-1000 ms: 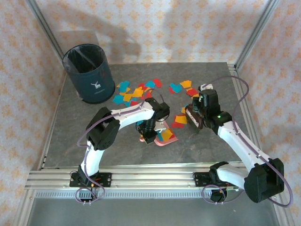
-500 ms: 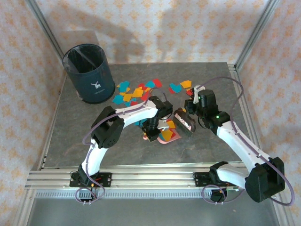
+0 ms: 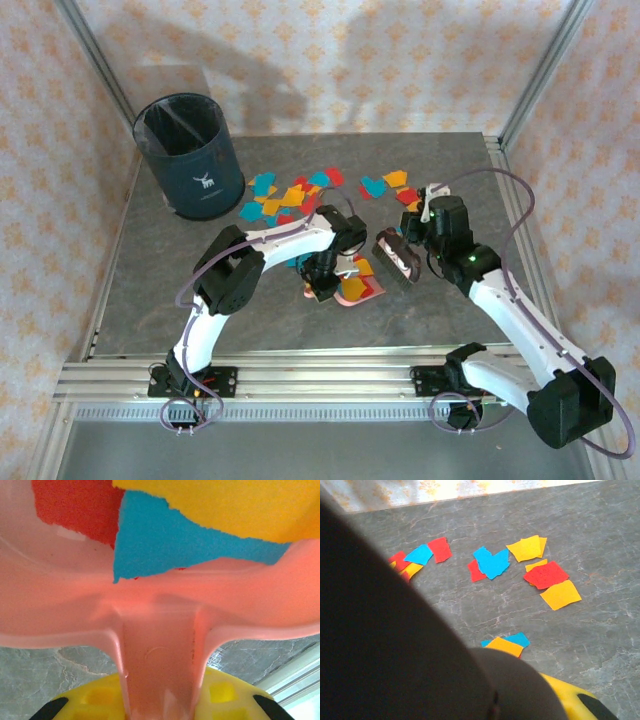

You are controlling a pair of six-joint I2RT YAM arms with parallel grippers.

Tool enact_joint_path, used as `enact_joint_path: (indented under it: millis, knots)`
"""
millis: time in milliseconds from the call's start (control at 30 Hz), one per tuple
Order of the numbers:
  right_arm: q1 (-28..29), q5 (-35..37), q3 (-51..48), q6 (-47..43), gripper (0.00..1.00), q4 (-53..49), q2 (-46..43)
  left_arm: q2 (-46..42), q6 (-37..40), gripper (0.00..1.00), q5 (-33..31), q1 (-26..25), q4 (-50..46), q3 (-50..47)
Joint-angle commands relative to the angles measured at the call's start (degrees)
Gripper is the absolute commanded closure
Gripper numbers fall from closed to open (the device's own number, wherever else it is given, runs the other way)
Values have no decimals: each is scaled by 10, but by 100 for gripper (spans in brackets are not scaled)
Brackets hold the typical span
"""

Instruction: Sweep away the paper scraps from the table

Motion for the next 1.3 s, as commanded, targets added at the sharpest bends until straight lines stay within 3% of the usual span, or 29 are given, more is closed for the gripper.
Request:
enact_joint_path:
  millis: [0, 467, 1267]
  knots:
    - [4, 30, -1, 8, 100, 1, 8, -23, 10, 100, -6, -2, -12, -10]
    - [3, -62, -12, 23, 100, 33, 36, -23, 11, 100, 8, -2, 3, -2]
    - [3, 61, -39, 73, 100, 55, -77, -78, 4, 100, -7, 5, 62, -49]
